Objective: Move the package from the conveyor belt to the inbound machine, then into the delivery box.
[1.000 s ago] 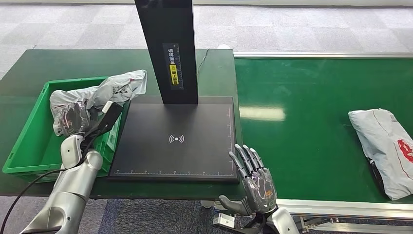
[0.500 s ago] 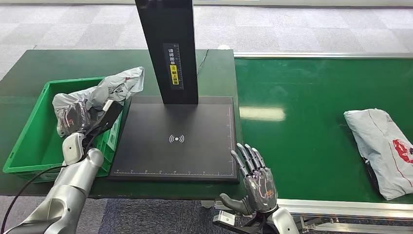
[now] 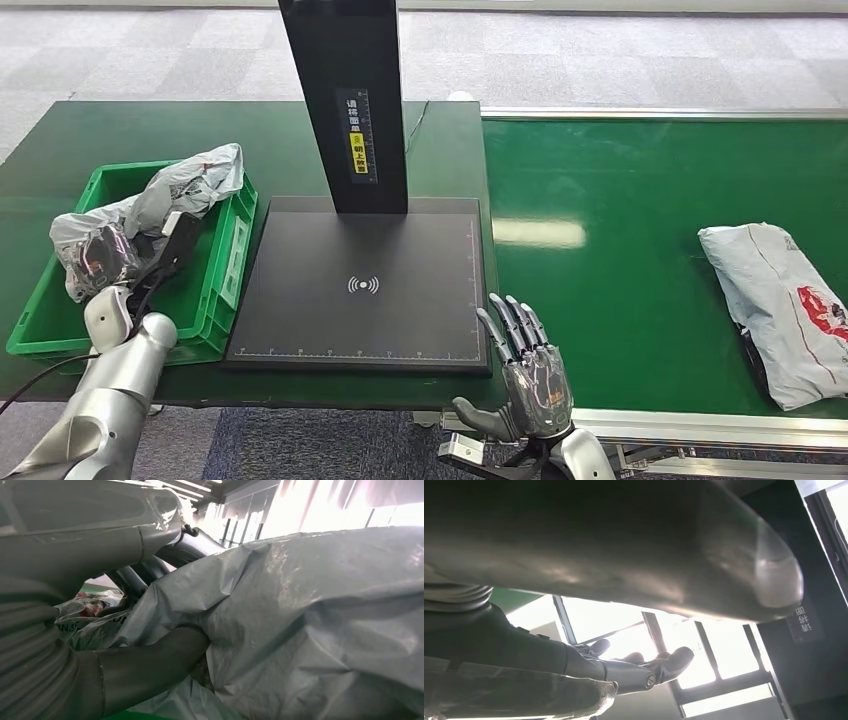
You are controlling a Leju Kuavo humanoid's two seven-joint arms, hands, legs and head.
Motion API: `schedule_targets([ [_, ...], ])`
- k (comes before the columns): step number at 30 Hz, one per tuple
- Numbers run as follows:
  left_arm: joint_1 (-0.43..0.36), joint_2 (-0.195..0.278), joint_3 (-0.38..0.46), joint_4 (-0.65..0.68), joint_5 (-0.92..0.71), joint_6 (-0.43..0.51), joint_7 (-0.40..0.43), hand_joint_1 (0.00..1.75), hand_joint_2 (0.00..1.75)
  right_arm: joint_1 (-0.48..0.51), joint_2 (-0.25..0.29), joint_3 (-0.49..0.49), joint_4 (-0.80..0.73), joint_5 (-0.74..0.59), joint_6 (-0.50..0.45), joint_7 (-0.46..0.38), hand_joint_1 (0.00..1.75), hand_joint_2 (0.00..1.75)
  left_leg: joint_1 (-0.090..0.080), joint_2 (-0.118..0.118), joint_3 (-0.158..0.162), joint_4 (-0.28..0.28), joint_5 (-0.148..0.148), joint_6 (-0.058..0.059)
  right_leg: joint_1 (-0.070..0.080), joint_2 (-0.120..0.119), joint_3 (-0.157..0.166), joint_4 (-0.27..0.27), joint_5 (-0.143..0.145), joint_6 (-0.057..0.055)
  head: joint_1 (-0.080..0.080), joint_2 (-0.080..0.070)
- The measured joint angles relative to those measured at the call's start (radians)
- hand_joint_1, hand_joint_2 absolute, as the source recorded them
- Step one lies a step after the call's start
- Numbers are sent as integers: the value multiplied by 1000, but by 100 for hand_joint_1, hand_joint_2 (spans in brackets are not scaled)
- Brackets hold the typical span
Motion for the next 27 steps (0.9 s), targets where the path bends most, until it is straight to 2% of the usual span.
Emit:
schedule_targets([
  [10,2,23,8,14,-23,-13,10,175,175,1,0,0,-5,7,13,0,0,0,0,1,1,0,0,0,0,0,0,0,0,0,0,0],
  [11,2,24,8,14,-23,-13,10,157,175,1,0,0,-5,7,13,0,0,0,0,1,1,0,0,0,0,0,0,0,0,0,0,0],
  [14,2,25,9,15,-24,-13,11,26,175,1,0,0,-6,7,14,0,0,0,0,1,1,0,0,0,0,0,0,0,0,0,0,0],
  [15,2,25,9,15,-25,-13,12,0,175,1,0,0,-6,7,14,0,0,0,0,1,1,0,0,0,0,0,0,0,0,0,0,0],
  [27,18,7,33,-14,1,30,-54,0,175,3,0,0,-9,11,28,0,0,0,0,1,1,0,0,0,0,1,0,0,0,0,0,0],
])
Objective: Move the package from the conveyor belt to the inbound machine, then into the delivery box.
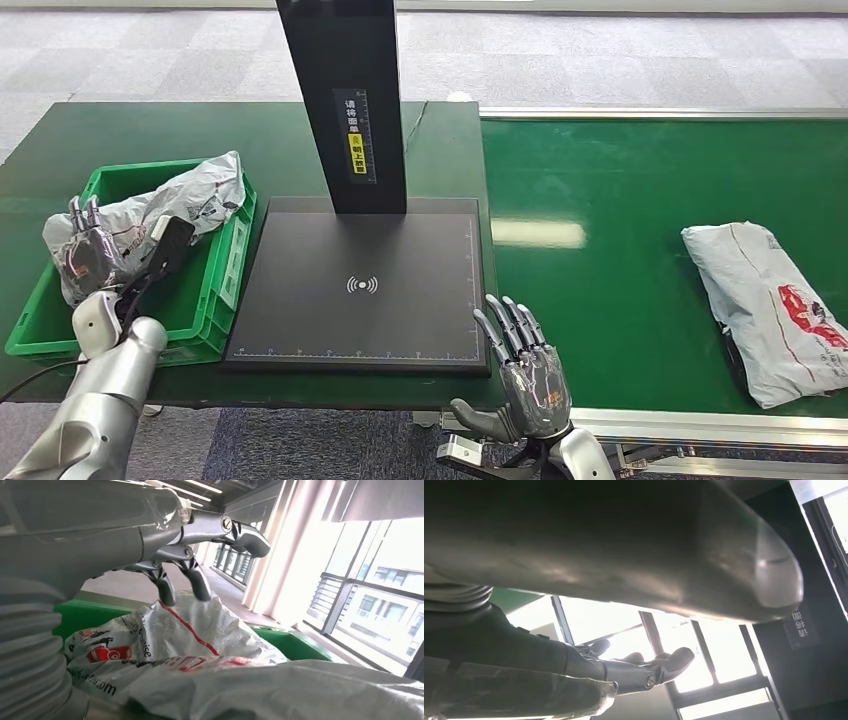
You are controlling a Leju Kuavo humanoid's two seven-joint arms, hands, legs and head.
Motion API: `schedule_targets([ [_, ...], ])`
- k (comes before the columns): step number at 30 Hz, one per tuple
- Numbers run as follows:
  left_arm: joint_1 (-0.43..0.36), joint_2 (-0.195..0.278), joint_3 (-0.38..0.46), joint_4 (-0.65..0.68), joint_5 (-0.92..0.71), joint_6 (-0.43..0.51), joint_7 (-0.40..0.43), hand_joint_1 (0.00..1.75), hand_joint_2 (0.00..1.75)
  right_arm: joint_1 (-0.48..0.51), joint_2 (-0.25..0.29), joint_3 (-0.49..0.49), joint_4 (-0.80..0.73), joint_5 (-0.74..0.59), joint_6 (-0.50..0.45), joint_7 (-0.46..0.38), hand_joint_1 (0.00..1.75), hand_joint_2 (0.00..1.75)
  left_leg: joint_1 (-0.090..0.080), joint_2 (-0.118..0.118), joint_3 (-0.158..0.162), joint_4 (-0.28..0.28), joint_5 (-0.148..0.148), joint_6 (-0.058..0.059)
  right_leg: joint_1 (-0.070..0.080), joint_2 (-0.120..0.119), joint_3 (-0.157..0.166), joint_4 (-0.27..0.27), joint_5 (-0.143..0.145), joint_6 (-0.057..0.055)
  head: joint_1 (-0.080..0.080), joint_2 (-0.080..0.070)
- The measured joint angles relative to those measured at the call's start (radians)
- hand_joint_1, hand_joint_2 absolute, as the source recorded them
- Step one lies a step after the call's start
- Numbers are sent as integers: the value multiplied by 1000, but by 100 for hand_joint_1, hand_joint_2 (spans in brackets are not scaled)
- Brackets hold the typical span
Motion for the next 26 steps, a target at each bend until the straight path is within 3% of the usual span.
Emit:
schedule_targets([
  [26,16,-16,0,-31,-3,12,-10,0,175,3,0,0,0,0,-2,0,0,0,0,0,0,0,0,0,0,0,0,0,0,0,0,0],
])
